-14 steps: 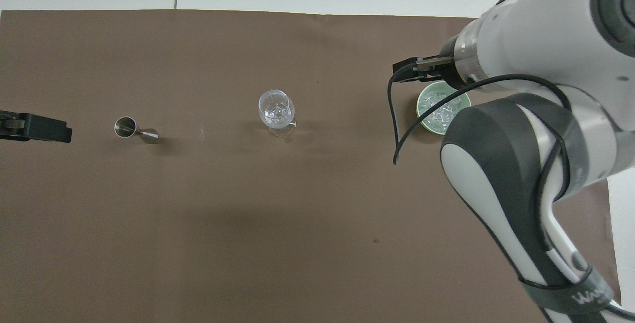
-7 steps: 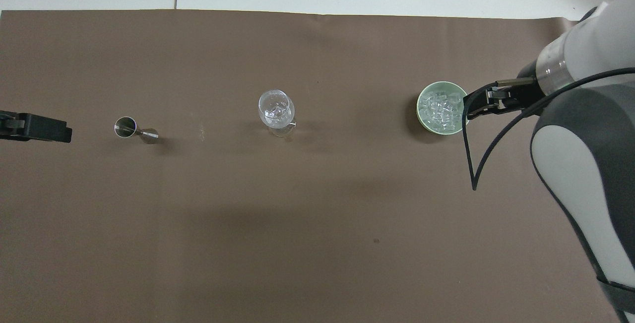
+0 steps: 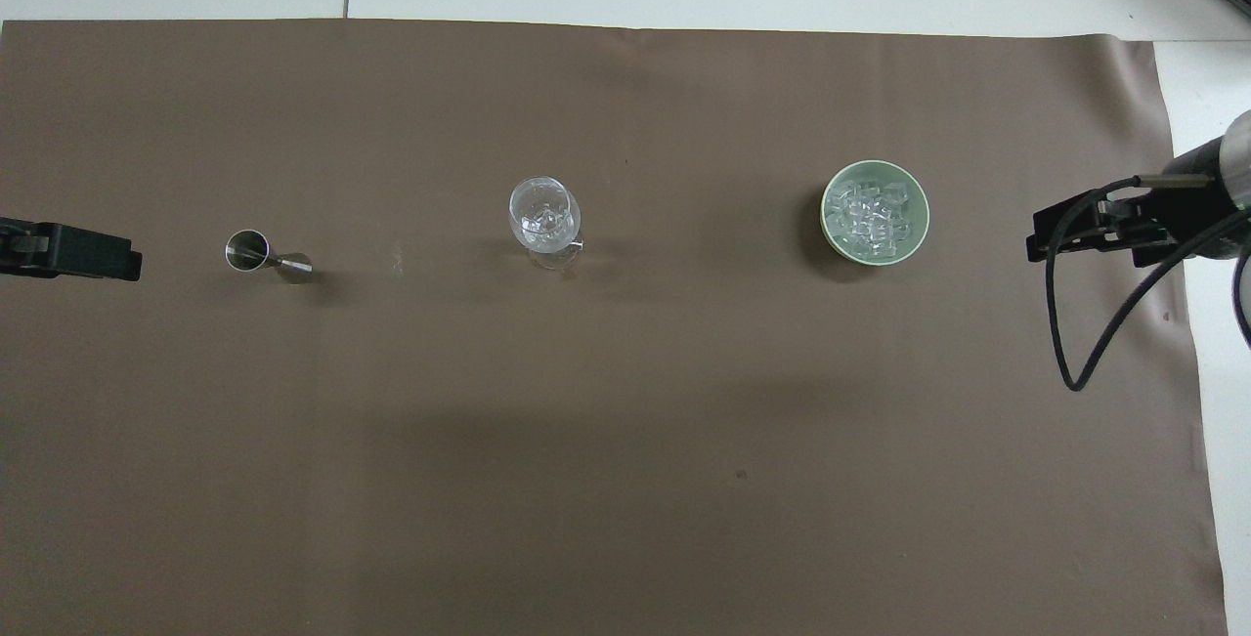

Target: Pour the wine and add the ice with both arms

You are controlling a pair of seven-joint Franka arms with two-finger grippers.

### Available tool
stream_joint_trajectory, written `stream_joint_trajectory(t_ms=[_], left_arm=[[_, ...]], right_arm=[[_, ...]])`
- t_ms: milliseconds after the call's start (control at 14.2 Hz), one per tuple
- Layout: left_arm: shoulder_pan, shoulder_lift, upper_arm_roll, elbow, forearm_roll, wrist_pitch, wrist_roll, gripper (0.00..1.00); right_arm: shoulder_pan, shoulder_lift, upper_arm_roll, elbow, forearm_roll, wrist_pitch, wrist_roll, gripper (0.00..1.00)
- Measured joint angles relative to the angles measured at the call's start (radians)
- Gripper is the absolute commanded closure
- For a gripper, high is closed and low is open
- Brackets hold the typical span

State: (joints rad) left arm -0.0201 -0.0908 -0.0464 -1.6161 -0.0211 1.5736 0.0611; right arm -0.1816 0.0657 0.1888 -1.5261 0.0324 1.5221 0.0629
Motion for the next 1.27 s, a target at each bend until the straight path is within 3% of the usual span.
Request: stream_joint_trajectory(t_ms=[917,1058,1270], left_arm=[[0.000,0.000,0.000,0.000,0.000,0.000,0.000,0.00],[0.000,0.000,0.000,0.000,0.000,0.000,0.000,0.00],[0.000,0.000,0.000,0.000,0.000,0.000,0.000,0.00]], right_arm=[[-0.022,-0.035,-0.042,0.004,-0.001,0.001,-0.004,0.00],[0.009,-0.038,-0.099,0.005,-0.001,0.001,-0.069,0.00],[0.116,-0.043,-0.268,0.008,0.002,-0.006,-0.150,0.00]])
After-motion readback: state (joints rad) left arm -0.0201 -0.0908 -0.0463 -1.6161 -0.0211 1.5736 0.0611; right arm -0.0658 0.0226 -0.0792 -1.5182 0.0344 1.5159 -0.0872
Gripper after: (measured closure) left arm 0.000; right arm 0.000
